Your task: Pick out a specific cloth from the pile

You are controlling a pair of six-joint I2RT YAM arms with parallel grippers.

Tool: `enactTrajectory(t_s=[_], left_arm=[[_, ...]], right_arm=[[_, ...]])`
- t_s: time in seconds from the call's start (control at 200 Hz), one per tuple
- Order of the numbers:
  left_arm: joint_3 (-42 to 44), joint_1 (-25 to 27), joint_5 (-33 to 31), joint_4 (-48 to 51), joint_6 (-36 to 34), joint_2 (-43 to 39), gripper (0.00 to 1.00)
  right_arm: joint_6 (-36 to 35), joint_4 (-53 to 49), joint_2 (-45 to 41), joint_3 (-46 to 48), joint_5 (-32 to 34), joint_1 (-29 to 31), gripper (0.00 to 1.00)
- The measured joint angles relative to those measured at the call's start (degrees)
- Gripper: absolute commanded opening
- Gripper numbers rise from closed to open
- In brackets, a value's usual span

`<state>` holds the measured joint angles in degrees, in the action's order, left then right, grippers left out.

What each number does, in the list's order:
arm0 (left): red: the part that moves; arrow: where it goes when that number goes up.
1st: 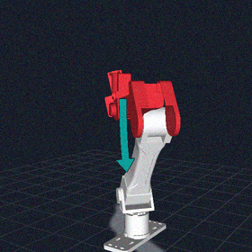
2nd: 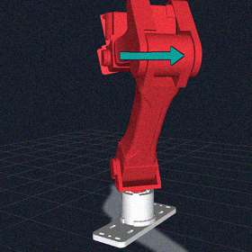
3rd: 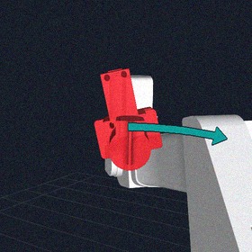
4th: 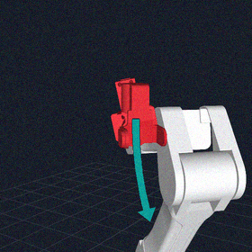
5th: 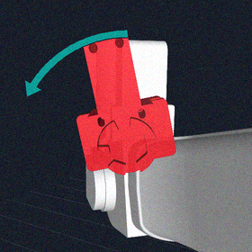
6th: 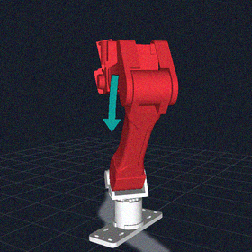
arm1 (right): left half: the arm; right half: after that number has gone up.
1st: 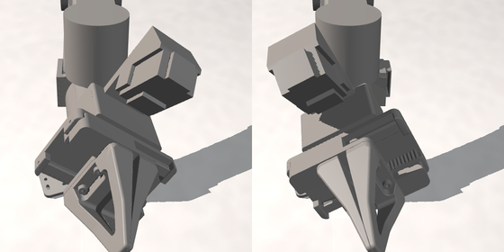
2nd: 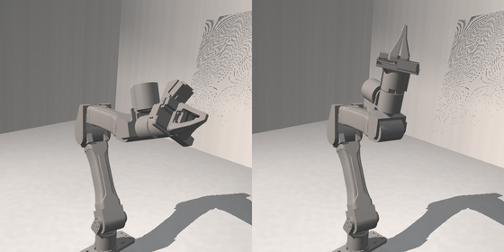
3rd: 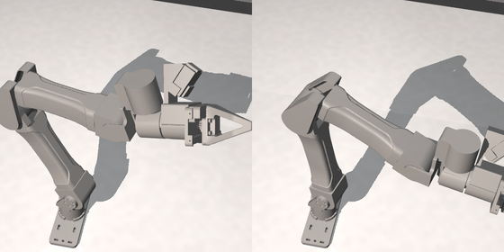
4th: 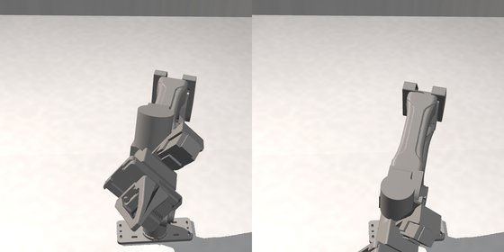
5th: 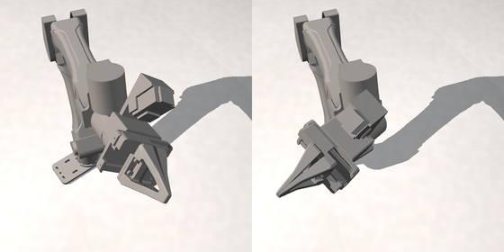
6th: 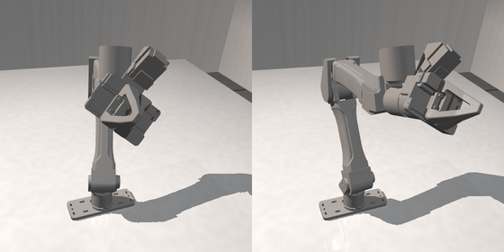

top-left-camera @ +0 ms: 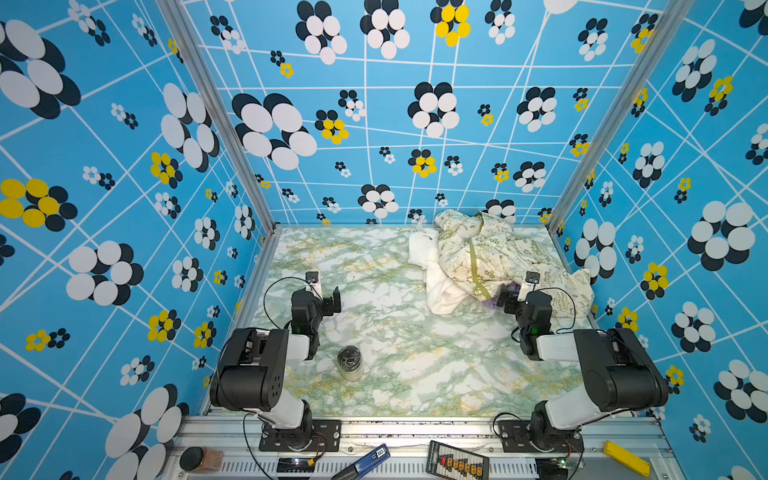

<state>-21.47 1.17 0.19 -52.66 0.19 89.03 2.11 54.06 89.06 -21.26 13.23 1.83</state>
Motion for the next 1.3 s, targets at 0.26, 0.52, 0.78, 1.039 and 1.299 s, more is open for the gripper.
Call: enactTrajectory(t_s=[0.26, 0.52, 0.78, 1.039, 1.299], left_arm=[[0.0, 0.0, 0.0, 0.0, 0.0, 0.0, 0.99], [0.0, 0.0, 0.0, 0.0, 0.0, 0.0, 0.99], [0.0, 0.0, 0.0, 0.0, 0.0, 0.0, 0.99], [0.0, -0.09, 0.09, -0.02, 0.04, 0.0, 0.99], [0.04, -0.46, 0.07, 9.42, 0.72, -13.53, 0.99]], right_arm=[[0.0, -0.02, 0.0, 0.0, 0.0, 0.0, 0.99], [0.0, 0.0, 0.0, 0.0, 0.0, 0.0, 0.99], [0.0, 0.0, 0.0, 0.0, 0.0, 0.0, 0.99], [0.0, -0.07, -0.07, 0.0, -0.02, 0.0, 0.99], [0.02, -12.37, -19.06, -0.09, -0.07, 0.02, 0.99]])
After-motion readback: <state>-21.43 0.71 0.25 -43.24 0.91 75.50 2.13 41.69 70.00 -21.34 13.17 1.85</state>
